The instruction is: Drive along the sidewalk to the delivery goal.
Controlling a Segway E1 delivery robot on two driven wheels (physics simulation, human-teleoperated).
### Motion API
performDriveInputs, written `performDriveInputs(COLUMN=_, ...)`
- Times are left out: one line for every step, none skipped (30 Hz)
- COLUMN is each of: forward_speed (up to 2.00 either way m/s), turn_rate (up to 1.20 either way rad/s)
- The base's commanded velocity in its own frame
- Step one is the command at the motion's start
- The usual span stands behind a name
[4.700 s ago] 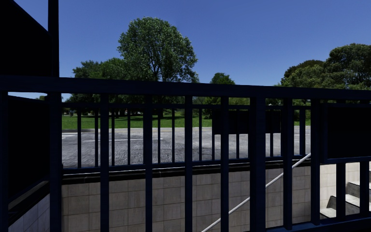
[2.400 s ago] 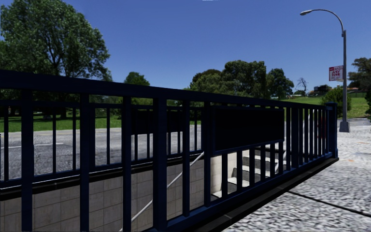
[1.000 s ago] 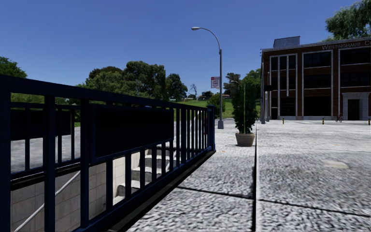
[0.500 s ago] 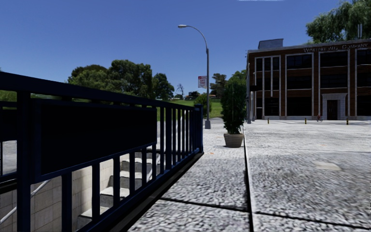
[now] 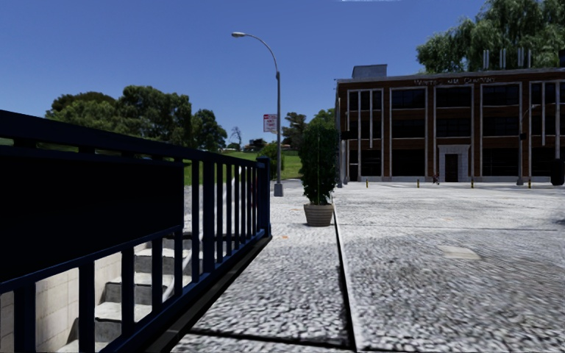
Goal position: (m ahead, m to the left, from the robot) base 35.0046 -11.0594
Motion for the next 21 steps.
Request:
performDriveInputs(forward_speed=0.58, turn_rate=-0.44)
performDriveInputs(forward_speed=0.58, turn_rate=-0.44)
performDriveInputs(forward_speed=0.58, turn_rate=-0.44)
performDriveInputs(forward_speed=0.58, turn_rate=-0.44)
performDriveInputs(forward_speed=0.58, turn_rate=-0.44)
performDriveInputs(forward_speed=0.58, turn_rate=-0.44)
performDriveInputs(forward_speed=0.58, turn_rate=-0.44)
performDriveInputs(forward_speed=0.58, turn_rate=-0.44)
performDriveInputs(forward_speed=0.58, turn_rate=-0.44)
performDriveInputs(forward_speed=0.58, turn_rate=-0.44)
performDriveInputs(forward_speed=0.58, turn_rate=-0.44)
performDriveInputs(forward_speed=0.58, turn_rate=-0.44)
performDriveInputs(forward_speed=0.58, turn_rate=-0.44)
performDriveInputs(forward_speed=0.58, turn_rate=-0.44)
performDriveInputs(forward_speed=0.58, turn_rate=-0.44)
performDriveInputs(forward_speed=0.58, turn_rate=-0.44)
performDriveInputs(forward_speed=0.58, turn_rate=-0.40)
performDriveInputs(forward_speed=0.58, turn_rate=-0.40)
performDriveInputs(forward_speed=0.59, turn_rate=-0.12)
performDriveInputs(forward_speed=0.68, turn_rate=0.00)
performDriveInputs(forward_speed=0.73, turn_rate=0.00)
